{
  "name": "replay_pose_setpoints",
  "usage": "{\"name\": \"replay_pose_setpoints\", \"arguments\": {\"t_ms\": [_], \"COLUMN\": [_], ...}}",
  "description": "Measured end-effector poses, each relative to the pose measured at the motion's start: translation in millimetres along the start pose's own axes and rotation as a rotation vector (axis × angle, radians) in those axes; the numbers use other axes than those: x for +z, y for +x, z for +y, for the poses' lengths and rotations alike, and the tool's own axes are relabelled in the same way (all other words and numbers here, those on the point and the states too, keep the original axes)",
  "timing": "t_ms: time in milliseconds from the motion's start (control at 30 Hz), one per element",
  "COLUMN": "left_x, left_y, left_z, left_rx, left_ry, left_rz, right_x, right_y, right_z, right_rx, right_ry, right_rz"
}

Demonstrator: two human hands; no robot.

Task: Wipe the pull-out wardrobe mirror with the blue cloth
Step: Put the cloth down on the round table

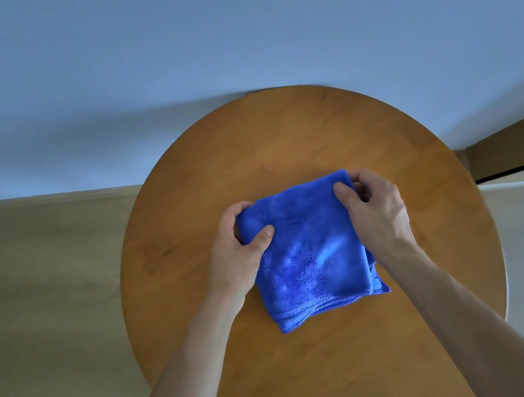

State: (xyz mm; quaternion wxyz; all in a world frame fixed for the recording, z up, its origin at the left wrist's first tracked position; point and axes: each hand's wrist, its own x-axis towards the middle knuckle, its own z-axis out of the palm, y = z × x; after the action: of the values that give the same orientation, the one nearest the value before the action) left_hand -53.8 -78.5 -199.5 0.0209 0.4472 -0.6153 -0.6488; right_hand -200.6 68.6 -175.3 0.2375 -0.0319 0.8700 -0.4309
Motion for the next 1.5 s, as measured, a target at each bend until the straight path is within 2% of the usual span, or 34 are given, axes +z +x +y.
{"name": "replay_pose_setpoints", "arguments": {"t_ms": [233, 433, 500, 633, 767, 867, 933, 1033, 1100, 1267, 1300, 1367, 1433, 1500], "left_x": [-1.6, 3.8, 7.9, 19.0, 24.2, 33.7, 42.3, 41.9, 34.4, 29.0, 30.5, 35.0, 41.3, 44.3], "left_y": [7.4, 10.6, 10.2, 9.3, 6.3, -1.2, -3.3, 5.5, 12.0, 12.4, 9.6, 1.8, -6.9, -14.0], "left_z": [13.7, 15.1, 14.5, 16.7, 11.5, -8.6, -21.0, -34.2, -42.2, -39.1, -36.9, -34.1, -35.8, -41.7], "left_rx": [-0.078, -0.115, -0.047, 0.205, 0.396, 0.513, 0.554, 0.512, 0.544, 0.563, 0.564, 0.575, 0.562, 0.512], "left_ry": [-0.039, 0.014, 0.144, 0.449, 0.754, 1.105, 1.205, 1.214, 1.222, 1.3, 1.315, 1.317, 1.288, 1.273], "left_rz": [-0.096, 0.004, 0.091, 0.327, 0.42, 0.343, 0.267, 0.215, 0.195, 0.147, 0.162, 0.209, 0.254, 0.265], "right_x": [-4.9, 4.5, 7.0, 9.8, 17.8, 24.9, 31.7, 36.8, 33.8, 23.5, 21.1, 20.9, 31.9, 45.2], "right_y": [19.4, 26.7, 25.4, 14.4, 1.0, -6.4, -10.8, -9.2, -4.3, -2.1, -3.6, -10.1, -20.8, -30.9], "right_z": [-0.5, 6.0, 6.3, 10.4, 20.8, 29.9, 34.1, 42.7, 51.2, 50.2, 46.6, 38.2, 32.5, 35.5], "right_rx": [-0.232, -0.263, -0.219, -0.13, -0.114, -0.144, -0.208, -0.329, -0.386, -0.316, -0.345, -0.516, -0.714, -0.796], "right_ry": [-0.347, -0.561, -0.55, -0.432, -0.471, -0.56, -0.627, -0.712, -0.719, -0.512, -0.521, -0.622, -0.669, -0.734], "right_rz": [-0.027, -0.029, -0.011, -0.033, 0.004, 0.084, 0.14, 0.243, 0.297, 0.3, 0.337, 0.373, 0.224, 0.012]}}
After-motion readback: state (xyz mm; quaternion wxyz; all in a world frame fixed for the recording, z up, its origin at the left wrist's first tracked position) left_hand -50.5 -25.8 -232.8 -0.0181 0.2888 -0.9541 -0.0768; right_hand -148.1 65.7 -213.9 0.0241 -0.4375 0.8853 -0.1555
